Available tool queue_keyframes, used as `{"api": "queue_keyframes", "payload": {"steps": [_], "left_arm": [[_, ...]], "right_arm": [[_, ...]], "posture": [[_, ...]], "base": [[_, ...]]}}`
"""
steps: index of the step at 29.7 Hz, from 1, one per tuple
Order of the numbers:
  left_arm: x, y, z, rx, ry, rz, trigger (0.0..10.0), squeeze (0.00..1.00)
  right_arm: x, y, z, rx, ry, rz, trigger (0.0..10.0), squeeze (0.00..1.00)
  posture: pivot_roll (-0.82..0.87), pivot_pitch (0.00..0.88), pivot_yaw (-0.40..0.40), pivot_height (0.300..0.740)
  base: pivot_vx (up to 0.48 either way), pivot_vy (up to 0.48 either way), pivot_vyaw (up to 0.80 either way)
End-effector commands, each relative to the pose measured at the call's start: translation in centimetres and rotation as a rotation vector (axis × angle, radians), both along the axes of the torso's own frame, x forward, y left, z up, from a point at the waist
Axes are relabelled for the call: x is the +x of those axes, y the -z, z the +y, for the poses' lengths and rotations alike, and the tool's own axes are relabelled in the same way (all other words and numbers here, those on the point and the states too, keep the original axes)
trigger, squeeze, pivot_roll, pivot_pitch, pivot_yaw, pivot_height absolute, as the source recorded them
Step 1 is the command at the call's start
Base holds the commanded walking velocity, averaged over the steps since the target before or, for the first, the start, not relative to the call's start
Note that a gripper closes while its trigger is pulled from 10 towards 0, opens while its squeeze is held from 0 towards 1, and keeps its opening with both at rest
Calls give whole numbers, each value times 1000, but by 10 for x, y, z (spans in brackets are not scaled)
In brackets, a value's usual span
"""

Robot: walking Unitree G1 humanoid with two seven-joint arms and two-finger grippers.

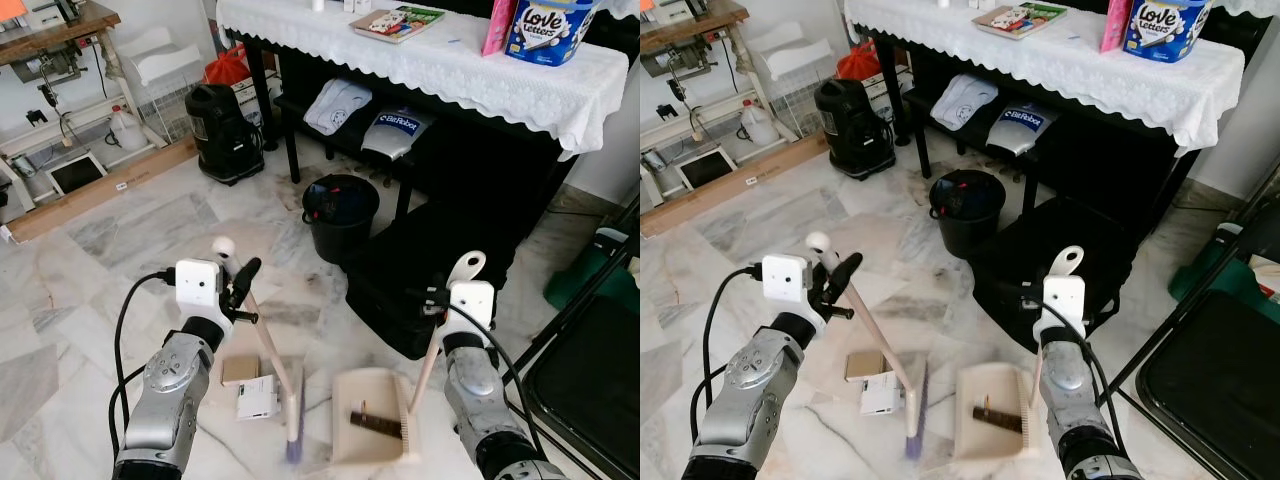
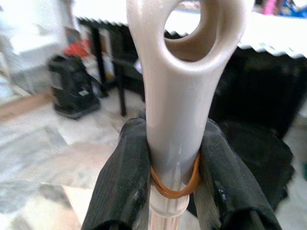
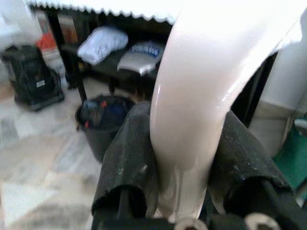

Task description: Sweep floor

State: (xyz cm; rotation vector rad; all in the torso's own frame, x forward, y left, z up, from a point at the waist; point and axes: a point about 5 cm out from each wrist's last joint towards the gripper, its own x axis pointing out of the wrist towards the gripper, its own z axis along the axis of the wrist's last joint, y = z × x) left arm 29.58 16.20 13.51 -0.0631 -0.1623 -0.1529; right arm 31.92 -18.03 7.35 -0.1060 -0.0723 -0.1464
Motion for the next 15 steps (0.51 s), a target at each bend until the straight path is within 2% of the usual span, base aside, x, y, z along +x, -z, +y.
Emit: {"api": "queue_keyframes", "payload": {"steps": [1,5,11,15], "left_arm": [[1,-22,3,16,-40,-119,10000,0],[-1,-24,5,41,-89,-147,10000,0],[-6,-8,6,115,-107,-119,10000,0],[-8,-3,7,116,-137,-115,10000,0]], "right_arm": [[3,-15,3,21,-2,-71,10000,0],[3,-27,4,56,-1,-124,10000,0],[-1,-44,12,106,-34,-188,10000,0],[-7,-49,13,100,-39,-202,10000,0]], "posture": [[104,66,56,740],[101,63,52,740],[96,45,40,740],[95,28,35,740]], "base": [[0,0,0],[0,0,0],[0,0,0],[0,0,647]]}}
